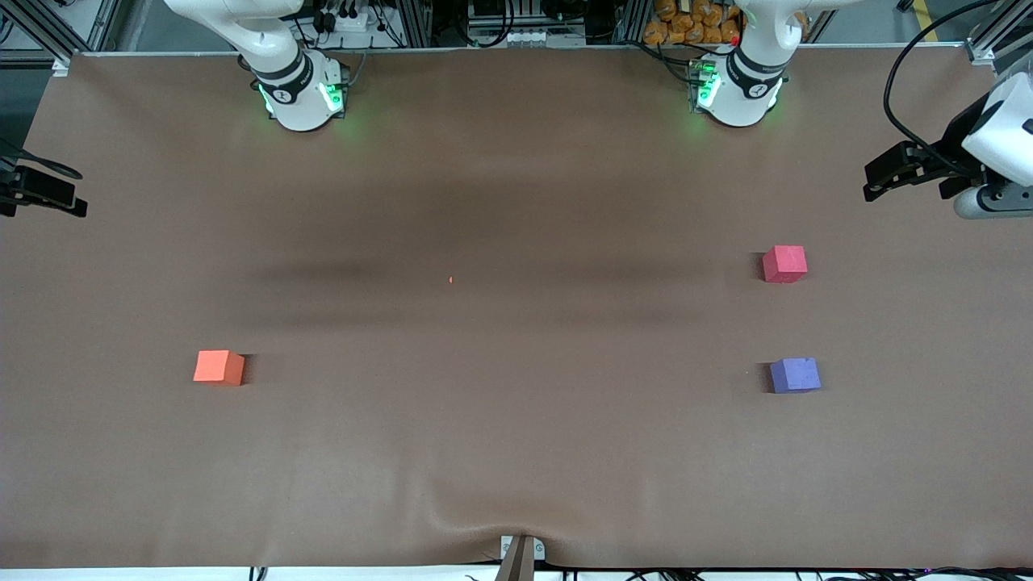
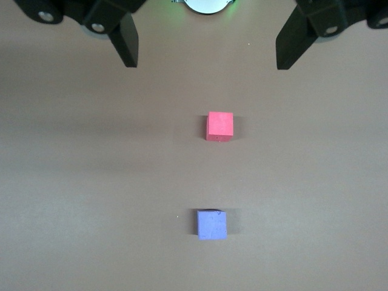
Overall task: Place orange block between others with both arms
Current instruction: 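Move the right gripper out toward the orange cube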
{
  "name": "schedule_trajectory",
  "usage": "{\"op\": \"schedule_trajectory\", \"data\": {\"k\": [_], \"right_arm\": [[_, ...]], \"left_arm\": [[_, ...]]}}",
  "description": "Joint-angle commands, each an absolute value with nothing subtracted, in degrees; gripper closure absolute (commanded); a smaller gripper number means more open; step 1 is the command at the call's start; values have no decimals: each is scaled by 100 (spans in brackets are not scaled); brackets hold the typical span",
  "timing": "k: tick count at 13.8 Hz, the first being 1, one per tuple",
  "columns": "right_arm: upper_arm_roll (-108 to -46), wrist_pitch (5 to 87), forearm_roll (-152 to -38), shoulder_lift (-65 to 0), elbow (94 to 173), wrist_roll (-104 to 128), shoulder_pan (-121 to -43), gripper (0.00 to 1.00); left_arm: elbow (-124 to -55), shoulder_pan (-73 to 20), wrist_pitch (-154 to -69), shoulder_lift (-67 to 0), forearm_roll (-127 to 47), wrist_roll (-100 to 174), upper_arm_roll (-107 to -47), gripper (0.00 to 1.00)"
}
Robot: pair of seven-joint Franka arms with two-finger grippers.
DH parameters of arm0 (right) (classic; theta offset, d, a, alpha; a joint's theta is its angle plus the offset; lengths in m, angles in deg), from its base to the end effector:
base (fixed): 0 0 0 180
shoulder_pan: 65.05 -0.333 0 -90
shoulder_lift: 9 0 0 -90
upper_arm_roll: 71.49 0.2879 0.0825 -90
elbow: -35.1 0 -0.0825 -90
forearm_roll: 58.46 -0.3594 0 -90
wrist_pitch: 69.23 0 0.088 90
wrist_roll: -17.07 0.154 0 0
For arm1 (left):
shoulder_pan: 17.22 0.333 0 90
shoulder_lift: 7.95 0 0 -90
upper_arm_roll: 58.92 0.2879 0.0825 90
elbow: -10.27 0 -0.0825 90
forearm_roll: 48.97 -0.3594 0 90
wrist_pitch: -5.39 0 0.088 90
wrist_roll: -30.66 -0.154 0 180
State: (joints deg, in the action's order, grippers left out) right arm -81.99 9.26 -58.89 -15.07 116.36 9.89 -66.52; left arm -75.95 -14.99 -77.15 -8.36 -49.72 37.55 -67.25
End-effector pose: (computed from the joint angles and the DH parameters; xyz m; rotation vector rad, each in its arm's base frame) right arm 0.5249 -0.0775 0.5449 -3.1223 0.0497 0.2388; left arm 0.5126 -0.0524 0.5640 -3.1196 -0.0234 0.1084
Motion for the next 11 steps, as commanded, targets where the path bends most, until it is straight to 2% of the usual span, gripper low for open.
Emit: {"op": "schedule_trajectory", "data": {"k": [1,4,7,11], "right_arm": [[-8203,935,-5627,-1804,11508,995,-6497,0],[-8195,1065,-5767,-2374,11482,995,-6417,0],[-8186,1619,-5838,-2517,11481,1012,-6443,0],[-8186,1865,-5741,-2921,11481,960,-6470,0]], "left_arm": [[-7524,-1476,-7635,-847,-5020,3778,-6771,0],[-7524,-1450,-7635,-847,-5020,3734,-6771,0],[-7507,-1450,-7635,-847,-5020,3734,-6762,0],[-7516,-1450,-7635,-847,-5011,3725,-6762,0]]}}
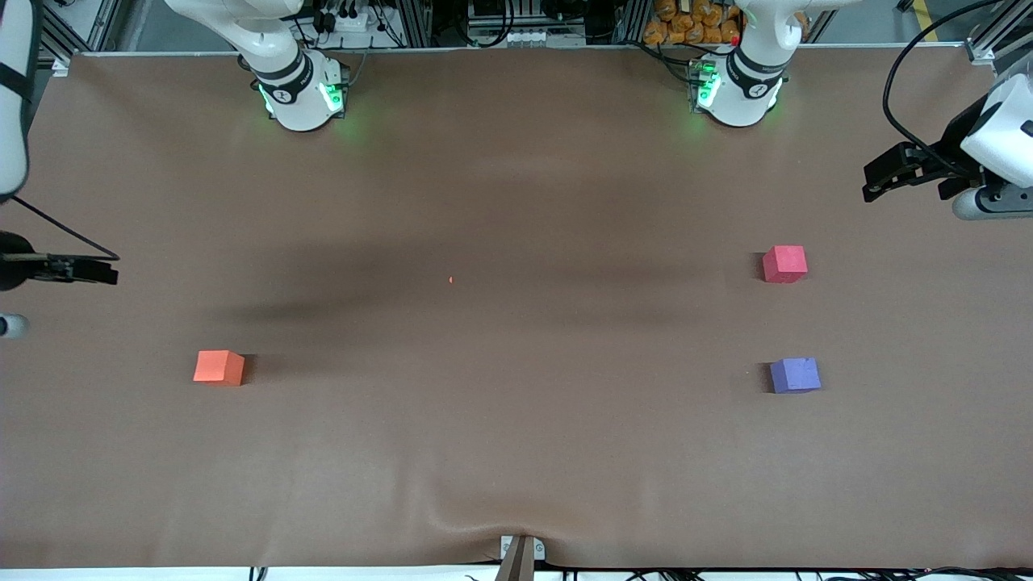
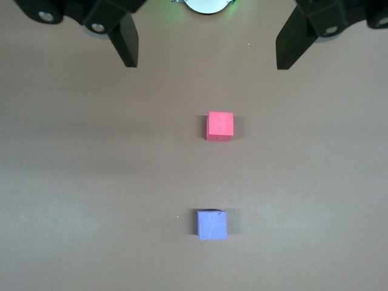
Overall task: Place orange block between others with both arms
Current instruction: 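Lower the right gripper over the orange cube and close on it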
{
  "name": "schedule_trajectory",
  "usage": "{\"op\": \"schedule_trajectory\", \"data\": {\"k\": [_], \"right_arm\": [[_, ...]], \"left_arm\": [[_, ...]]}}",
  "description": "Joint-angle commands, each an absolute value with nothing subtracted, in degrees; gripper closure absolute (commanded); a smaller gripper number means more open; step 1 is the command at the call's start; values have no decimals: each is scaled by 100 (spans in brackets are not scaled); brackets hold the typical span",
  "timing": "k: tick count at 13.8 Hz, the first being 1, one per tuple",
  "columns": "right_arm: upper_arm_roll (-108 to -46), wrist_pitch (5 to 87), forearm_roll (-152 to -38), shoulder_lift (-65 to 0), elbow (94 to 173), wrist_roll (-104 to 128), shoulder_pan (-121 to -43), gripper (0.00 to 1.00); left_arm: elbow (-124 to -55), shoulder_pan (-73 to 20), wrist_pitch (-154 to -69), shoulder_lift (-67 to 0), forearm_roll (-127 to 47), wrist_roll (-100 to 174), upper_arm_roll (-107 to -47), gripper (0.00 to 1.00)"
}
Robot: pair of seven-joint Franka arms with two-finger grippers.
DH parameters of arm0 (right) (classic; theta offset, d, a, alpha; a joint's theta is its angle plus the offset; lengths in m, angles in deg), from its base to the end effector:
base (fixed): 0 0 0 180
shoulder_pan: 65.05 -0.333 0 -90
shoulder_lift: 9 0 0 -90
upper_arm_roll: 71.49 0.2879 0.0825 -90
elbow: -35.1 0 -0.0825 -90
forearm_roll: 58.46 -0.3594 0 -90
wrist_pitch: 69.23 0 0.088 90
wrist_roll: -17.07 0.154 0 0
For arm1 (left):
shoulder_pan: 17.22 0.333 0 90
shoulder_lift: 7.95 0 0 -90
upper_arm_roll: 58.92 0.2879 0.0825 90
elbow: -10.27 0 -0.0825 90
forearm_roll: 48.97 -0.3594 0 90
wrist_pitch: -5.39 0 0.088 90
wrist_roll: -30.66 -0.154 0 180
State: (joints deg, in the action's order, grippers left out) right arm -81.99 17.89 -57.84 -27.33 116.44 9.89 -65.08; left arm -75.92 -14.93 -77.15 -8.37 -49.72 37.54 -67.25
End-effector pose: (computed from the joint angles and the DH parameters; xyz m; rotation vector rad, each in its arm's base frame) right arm 0.5808 -0.0977 0.4348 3.0861 -0.0831 -0.3437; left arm 0.5127 -0.0518 0.5641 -3.1198 -0.0247 0.1079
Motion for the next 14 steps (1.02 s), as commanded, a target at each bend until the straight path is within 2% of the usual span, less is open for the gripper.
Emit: {"op": "schedule_trajectory", "data": {"k": [1,3,7,9,14], "right_arm": [[-8186,2067,-5758,-2948,11481,943,-6461,0],[-8186,2585,-5828,-2992,11525,942,-6426,0],[-8177,2815,-5565,-3370,11473,986,-6549,0],[-8168,3235,-5600,-3554,11499,995,-6558,0],[-8168,3843,-5977,-4291,11517,1004,-6619,0]], "left_arm": [[-7516,-1441,-7635,-847,-5011,3725,-6762,0],[-7516,-1450,-7635,-847,-5011,3725,-6762,0],[-7524,-1441,-7635,-847,-5011,3716,-6762,0],[-7524,-1441,-7635,-847,-5011,3690,-6753,0],[-7507,-1476,-7644,-865,-4967,3742,-6762,0]]}}
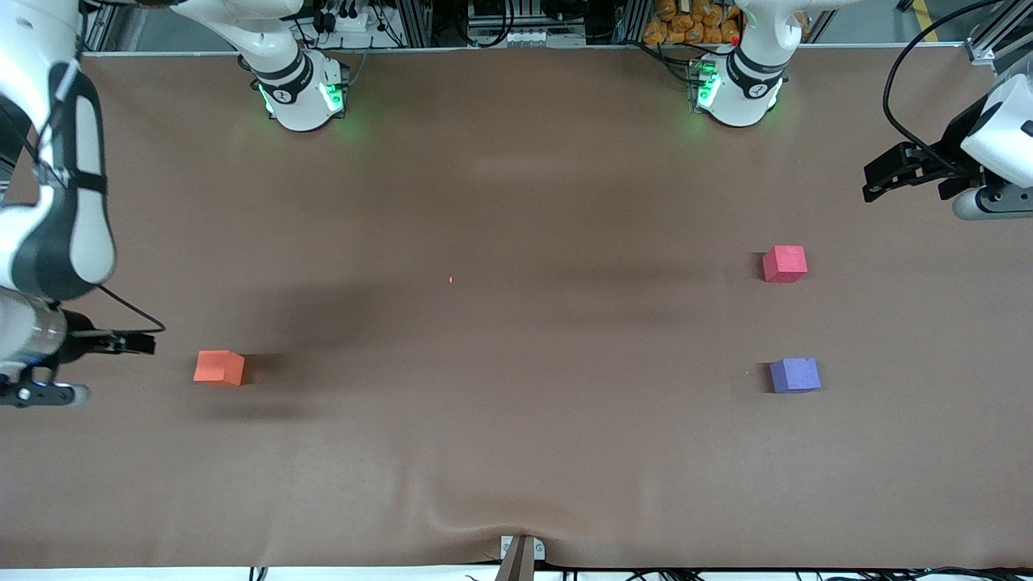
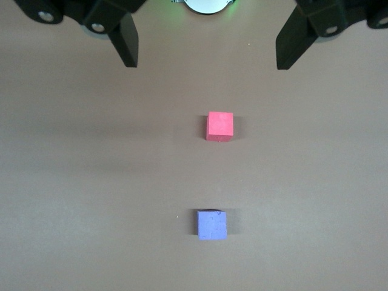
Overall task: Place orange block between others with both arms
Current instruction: 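Lower the right gripper over the orange cube and close on it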
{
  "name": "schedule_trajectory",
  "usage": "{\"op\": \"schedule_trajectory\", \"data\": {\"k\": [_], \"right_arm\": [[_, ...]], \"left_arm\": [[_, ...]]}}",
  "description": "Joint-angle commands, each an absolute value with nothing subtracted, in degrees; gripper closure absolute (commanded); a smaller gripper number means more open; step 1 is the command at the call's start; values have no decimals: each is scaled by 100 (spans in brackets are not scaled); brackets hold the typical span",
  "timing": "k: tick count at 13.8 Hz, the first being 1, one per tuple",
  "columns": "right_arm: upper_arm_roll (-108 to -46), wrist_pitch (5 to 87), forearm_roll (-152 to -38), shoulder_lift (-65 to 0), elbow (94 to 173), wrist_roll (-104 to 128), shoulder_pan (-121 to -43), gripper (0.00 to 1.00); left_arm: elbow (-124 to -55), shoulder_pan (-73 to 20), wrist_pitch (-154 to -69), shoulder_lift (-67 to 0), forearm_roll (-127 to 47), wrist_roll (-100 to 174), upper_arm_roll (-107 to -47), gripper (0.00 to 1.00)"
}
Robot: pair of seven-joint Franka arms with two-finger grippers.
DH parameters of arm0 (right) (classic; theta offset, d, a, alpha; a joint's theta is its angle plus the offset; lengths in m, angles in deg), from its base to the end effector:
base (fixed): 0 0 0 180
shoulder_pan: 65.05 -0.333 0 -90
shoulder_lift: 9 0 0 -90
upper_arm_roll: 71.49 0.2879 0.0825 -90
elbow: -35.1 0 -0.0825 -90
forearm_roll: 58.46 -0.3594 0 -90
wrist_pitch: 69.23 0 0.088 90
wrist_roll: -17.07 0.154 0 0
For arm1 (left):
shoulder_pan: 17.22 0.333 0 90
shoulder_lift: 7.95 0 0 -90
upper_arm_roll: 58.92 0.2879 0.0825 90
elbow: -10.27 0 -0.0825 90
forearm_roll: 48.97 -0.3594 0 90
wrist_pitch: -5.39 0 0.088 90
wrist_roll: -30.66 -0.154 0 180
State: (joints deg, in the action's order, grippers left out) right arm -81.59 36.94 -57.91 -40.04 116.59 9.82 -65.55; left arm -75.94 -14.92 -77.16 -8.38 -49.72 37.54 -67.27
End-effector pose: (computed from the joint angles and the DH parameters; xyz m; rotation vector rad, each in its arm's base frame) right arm 0.6462 -0.0955 0.3175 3.0517 -0.0271 -0.1783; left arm 0.5128 -0.0519 0.5639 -3.1197 -0.0245 0.1085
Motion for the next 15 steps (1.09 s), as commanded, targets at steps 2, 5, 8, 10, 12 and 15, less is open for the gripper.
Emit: {"op": "schedule_trajectory", "data": {"k": [2,5,8,10,12,15], "right_arm": [[-8168,4255,-6110,-4555,11517,995,-6689,0],[-8168,4740,-6119,-4854,11543,995,-6794,0],[-8159,5265,-6119,-4978,11963,969,-6716,0],[-8159,5592,-6128,-4978,12359,977,-6725,0],[-8159,5584,-6223,-4978,12439,1004,-6751,0],[-8159,5575,-6461,-4978,12606,995,-6760,0]], "left_arm": [[-7507,-1450,-7644,-865,-4958,3708,-6762,0],[-7507,-1441,-7644,-830,-4941,3672,-6753,0],[-7507,-1476,-7644,-856,-4932,3751,-6779,0],[-7498,-1441,-7644,-847,-4923,3708,-6779,0],[-7507,-1441,-7635,-812,-4923,3690,-6753,0],[-7507,-1327,-7530,-777,-4915,3672,-6727,0]]}}
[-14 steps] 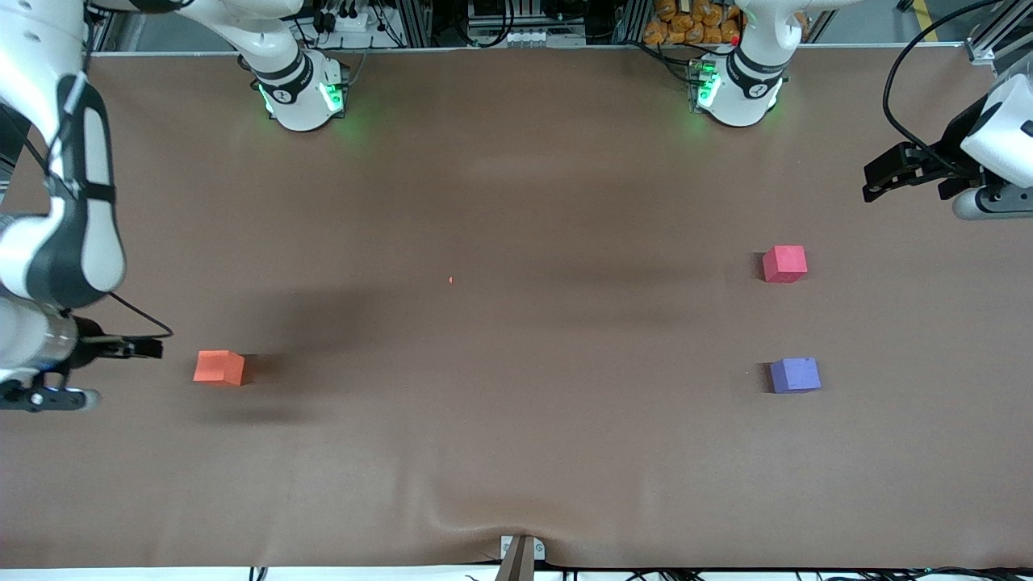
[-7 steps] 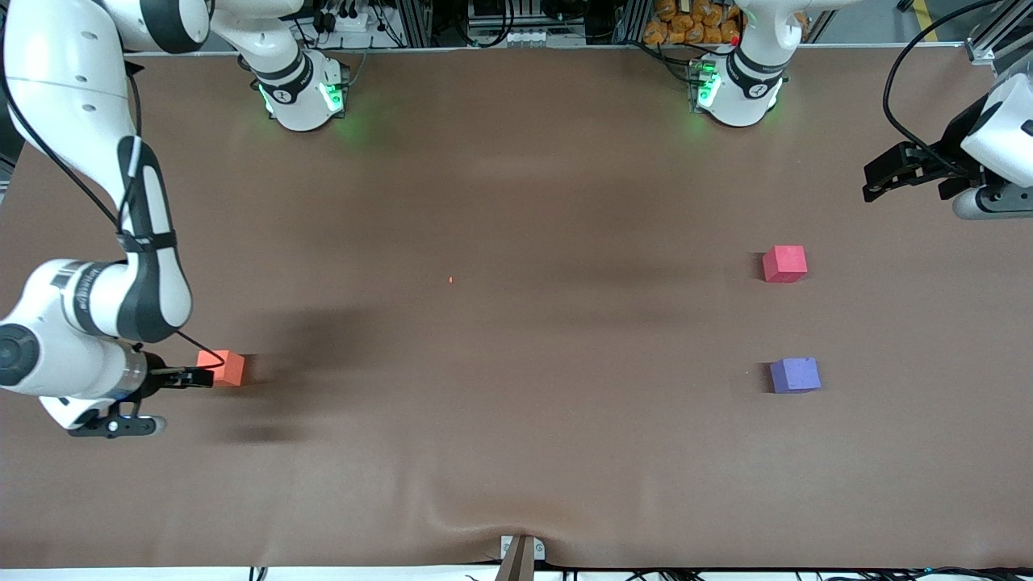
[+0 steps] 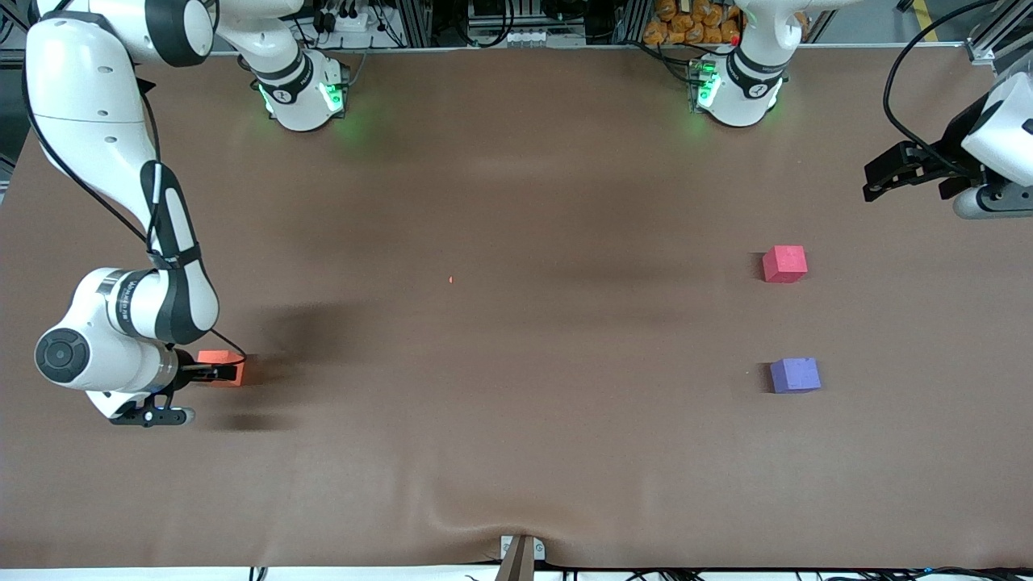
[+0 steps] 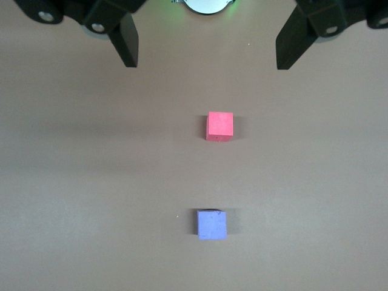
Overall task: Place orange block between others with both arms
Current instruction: 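Lower the right gripper over the orange cube and close on it, then carry the orange cube with the right gripper toward the table middle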
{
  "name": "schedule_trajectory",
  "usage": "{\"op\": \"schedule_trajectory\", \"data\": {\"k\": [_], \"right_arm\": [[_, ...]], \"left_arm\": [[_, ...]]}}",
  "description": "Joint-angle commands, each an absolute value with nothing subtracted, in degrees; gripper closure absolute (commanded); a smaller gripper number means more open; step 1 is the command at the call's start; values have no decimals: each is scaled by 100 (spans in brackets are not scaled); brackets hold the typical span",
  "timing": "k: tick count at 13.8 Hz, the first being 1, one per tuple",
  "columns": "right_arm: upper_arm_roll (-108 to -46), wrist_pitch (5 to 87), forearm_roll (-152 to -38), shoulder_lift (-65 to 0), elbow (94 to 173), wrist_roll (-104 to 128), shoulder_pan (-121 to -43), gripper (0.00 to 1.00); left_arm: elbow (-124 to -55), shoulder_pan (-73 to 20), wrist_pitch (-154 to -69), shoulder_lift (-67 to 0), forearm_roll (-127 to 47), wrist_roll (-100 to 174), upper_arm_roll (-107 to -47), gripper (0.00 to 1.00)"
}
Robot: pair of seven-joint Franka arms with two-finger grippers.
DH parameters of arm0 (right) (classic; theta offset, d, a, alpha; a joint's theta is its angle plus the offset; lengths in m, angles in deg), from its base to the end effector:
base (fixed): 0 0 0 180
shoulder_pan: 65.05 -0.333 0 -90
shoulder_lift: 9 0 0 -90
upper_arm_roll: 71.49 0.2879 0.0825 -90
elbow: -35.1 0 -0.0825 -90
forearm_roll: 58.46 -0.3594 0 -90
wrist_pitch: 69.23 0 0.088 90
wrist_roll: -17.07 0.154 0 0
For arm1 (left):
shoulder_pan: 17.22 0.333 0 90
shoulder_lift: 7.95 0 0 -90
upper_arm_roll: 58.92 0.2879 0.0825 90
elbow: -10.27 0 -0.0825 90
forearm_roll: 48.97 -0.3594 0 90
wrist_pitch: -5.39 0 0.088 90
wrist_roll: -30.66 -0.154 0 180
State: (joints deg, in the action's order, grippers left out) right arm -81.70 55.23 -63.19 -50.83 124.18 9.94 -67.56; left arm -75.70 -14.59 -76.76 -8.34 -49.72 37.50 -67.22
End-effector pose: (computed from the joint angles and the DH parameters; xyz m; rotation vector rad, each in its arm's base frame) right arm 0.6470 -0.0721 0.1624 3.0954 -0.0334 -0.1650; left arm 0.5121 -0.0484 0.5655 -3.1194 -0.0338 0.1118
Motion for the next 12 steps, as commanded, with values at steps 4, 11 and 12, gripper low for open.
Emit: {"op": "schedule_trajectory", "data": {"k": [4,11,12], "right_arm": [[-8159,5567,-6462,-5057,12633,1004,-6742,0],[-8159,5331,-6453,-4874,12624,925,-6943,100],[-8159,5155,-6453,-4760,12607,855,-7057,100]], "left_arm": [[-7480,-1327,-7556,-795,-4915,3681,-6735,0],[-7472,-1336,-7556,-795,-4941,3743,-6779,0],[-7472,-1336,-7556,-795,-4941,3708,-6771,0]]}}
